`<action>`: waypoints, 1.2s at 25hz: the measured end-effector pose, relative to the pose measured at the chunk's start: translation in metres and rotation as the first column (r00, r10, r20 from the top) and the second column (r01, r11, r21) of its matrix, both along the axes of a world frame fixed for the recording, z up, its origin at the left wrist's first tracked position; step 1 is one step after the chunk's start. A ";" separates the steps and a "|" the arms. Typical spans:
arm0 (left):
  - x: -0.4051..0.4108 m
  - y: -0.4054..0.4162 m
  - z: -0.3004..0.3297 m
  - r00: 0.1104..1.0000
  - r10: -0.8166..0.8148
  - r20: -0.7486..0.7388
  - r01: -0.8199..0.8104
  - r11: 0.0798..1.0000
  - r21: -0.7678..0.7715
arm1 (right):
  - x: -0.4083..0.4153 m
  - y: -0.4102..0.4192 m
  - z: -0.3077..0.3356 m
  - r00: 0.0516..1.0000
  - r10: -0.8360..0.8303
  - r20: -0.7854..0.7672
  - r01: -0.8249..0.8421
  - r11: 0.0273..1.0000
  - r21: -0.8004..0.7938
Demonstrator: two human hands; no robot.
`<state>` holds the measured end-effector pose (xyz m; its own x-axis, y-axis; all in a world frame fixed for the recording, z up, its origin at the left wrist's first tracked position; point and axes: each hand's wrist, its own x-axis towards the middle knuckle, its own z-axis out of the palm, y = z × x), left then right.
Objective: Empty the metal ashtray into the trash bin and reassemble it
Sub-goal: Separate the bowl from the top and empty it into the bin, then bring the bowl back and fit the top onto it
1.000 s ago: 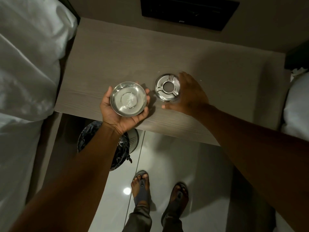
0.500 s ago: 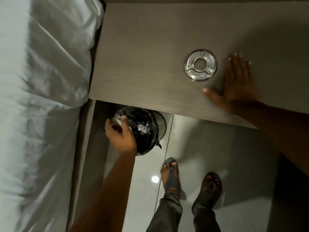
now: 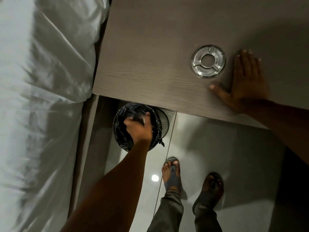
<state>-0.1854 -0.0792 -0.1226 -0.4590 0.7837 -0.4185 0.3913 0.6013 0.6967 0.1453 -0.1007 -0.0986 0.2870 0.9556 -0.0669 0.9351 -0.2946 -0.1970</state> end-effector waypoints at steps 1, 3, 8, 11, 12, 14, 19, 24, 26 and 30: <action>-0.002 0.002 -0.001 0.999 0.045 -0.029 -0.044 0.999 0.032 | 0.000 0.000 0.000 1.000 -0.003 0.001 0.003 1.000 0.005; -0.006 0.004 0.000 0.995 0.056 -0.078 -0.054 0.998 0.031 | -0.001 0.000 0.000 1.000 -0.006 0.006 0.006 1.000 0.002; -0.004 -0.001 -0.003 0.995 -0.034 -0.097 0.035 0.999 0.003 | 0.000 0.001 -0.001 1.000 -0.010 0.009 0.010 1.000 0.010; 0.006 0.000 -0.006 0.996 -0.088 0.026 0.090 0.994 -0.065 | 0.000 0.001 0.001 1.000 0.003 -0.006 -0.003 1.000 0.004; 0.007 0.001 -0.008 0.995 -0.077 0.056 0.082 0.993 -0.085 | 0.000 0.000 0.002 1.000 0.002 -0.007 -0.002 1.000 0.007; 0.012 0.003 -0.006 0.992 -0.021 0.127 0.045 0.982 -0.184 | 0.001 0.000 0.001 1.000 -0.005 -0.007 0.005 1.000 0.015; 0.012 0.004 -0.009 0.977 0.007 0.214 0.059 0.953 -0.299 | 0.000 0.001 0.001 1.000 -0.002 -0.007 0.002 1.000 0.025; -0.004 0.017 -0.013 0.921 -0.034 0.388 0.203 0.893 -0.402 | 0.001 0.001 0.001 1.000 -0.009 -0.011 0.009 1.000 0.028; -0.021 0.025 -0.009 0.882 0.063 0.468 0.183 0.868 -0.461 | 0.001 0.001 -0.001 1.000 -0.007 -0.018 0.007 1.000 0.028; -0.049 0.040 0.026 0.782 0.156 0.603 0.168 0.880 -0.445 | 0.001 -0.001 0.001 0.998 -0.021 -0.057 0.023 0.999 0.024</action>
<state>-0.2349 -0.0394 -0.0961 0.0238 0.4298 -0.9026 -0.0110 0.9029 0.4296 0.1463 -0.1015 -0.0979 0.3045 0.9506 -0.0607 0.9154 -0.3096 -0.2571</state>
